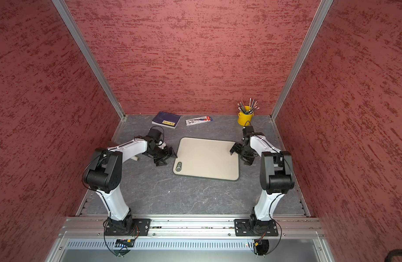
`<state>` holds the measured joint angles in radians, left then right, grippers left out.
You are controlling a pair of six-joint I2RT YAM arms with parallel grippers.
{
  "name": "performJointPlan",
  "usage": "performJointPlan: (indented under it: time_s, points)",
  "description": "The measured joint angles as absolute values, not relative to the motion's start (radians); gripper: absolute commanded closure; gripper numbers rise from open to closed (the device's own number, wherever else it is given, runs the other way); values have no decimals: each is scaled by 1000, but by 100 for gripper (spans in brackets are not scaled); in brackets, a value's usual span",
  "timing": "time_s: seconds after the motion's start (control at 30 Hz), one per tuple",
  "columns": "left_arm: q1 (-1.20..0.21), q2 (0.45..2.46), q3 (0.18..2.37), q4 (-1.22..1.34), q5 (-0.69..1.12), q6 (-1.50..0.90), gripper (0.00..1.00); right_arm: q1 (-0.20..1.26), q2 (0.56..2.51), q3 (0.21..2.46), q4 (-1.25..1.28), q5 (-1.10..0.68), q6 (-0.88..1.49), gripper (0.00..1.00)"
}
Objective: Align the knife with the edge of the cutting board
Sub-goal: Move the work surface to the center of the board.
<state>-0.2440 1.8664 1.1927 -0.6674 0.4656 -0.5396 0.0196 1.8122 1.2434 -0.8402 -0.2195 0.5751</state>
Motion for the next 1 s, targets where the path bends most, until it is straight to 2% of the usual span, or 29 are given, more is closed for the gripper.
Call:
performJointPlan:
  time_s: [0.47,0.77,1.0]
  points:
    - [-281,1896,1217,-673,471,-522,19,22,1941,1309,-775,-451,553,4]
    - [-236,1896,1217,-701,460,-522,24,99,2063,1493,-775,-419,553,4]
    - [-196,1913,1248,-748,443,-515,24,147,2083,1524,-770,-399,554,4]
